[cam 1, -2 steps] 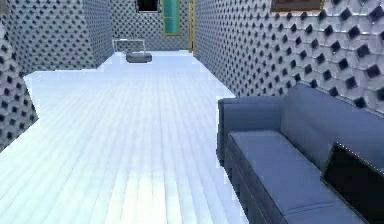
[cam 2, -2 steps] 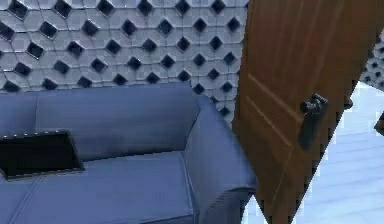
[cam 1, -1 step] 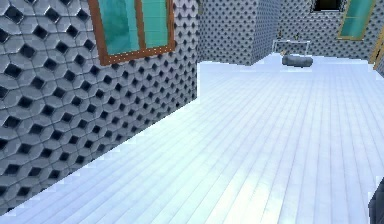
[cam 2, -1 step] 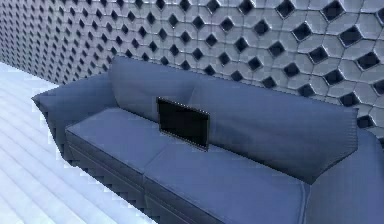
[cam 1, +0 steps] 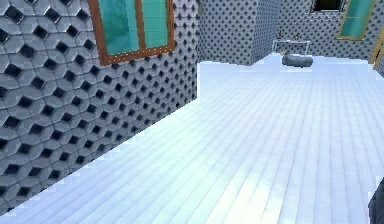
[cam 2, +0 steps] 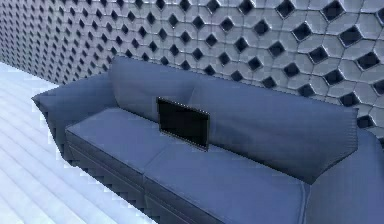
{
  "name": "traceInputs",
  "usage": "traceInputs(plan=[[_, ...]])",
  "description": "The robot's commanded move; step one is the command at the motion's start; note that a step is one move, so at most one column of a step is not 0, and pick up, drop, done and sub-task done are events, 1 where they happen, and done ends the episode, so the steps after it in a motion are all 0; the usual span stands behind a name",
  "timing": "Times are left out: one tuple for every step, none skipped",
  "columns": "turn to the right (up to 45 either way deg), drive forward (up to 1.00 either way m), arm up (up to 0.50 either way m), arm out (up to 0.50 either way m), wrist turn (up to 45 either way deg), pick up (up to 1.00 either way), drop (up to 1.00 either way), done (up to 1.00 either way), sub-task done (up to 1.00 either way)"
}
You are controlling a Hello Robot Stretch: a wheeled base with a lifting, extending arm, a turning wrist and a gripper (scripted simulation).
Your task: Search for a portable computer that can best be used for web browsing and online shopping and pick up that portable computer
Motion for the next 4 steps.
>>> traceInputs(plan=[[0.0,0.0,0.02,0.0,0.0,0.0,0.0,0.0,0.0],[0.0,0.0,0.0,0.5,0.0,0.0,0.0,0.0,0.0],[0.0,0.0,0.0,0.0,45.0,0.0,0.0,0.0,0.0],[0.0,0.0,0.0,0.0,45.0,0.0,0.0,0.0,0.0]])
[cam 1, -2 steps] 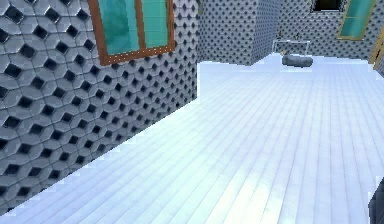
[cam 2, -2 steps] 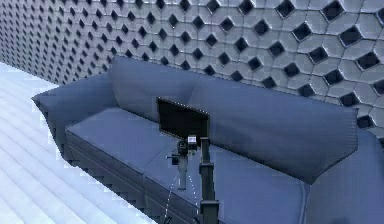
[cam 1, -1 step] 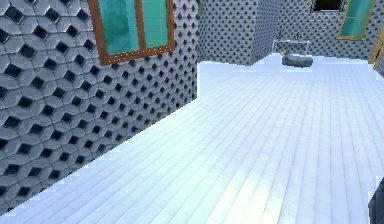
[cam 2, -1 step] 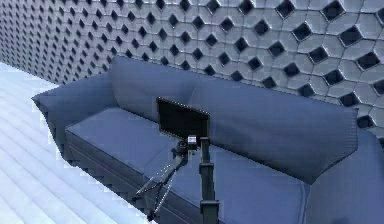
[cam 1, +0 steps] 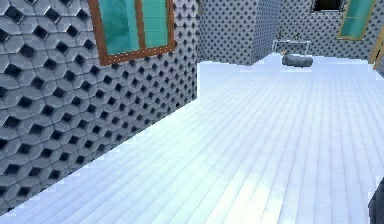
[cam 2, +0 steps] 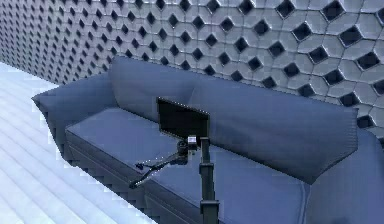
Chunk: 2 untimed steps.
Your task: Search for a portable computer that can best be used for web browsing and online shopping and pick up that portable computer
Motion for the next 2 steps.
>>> traceInputs(plan=[[0.0,0.0,0.0,0.0,45.0,0.0,0.0,0.0,0.0],[0.0,0.0,0.0,0.0,36.0,0.0,0.0,0.0,0.0]])
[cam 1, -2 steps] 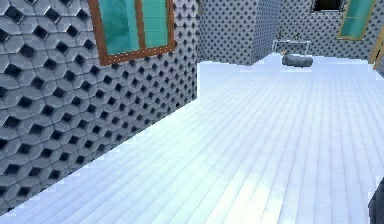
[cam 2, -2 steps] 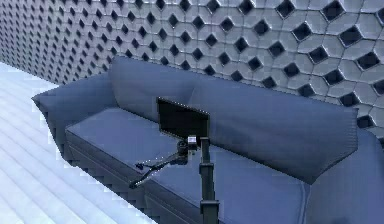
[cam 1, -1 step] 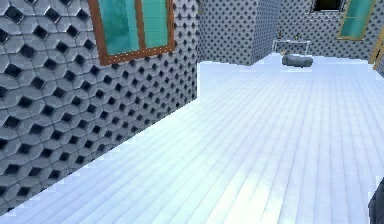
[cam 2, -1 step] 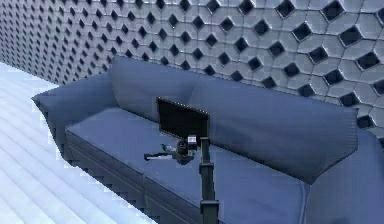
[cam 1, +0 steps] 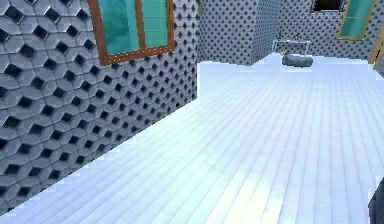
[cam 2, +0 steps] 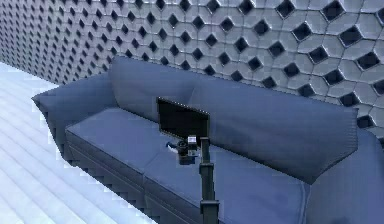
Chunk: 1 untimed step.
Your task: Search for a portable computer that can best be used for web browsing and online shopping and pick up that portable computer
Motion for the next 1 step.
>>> traceInputs(plan=[[0.0,0.0,-0.3,0.0,0.0,0.0,0.0,0.0,0.0]])
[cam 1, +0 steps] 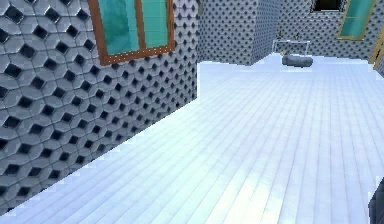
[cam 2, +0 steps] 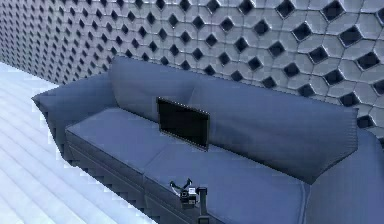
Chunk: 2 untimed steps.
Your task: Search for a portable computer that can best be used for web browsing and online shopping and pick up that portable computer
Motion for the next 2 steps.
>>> traceInputs(plan=[[0.0,0.0,0.0,0.0,0.0,1.0,0.0,0.0,0.0],[0.0,0.0,0.1,0.0,0.0,0.0,0.0,0.0,0.0]])
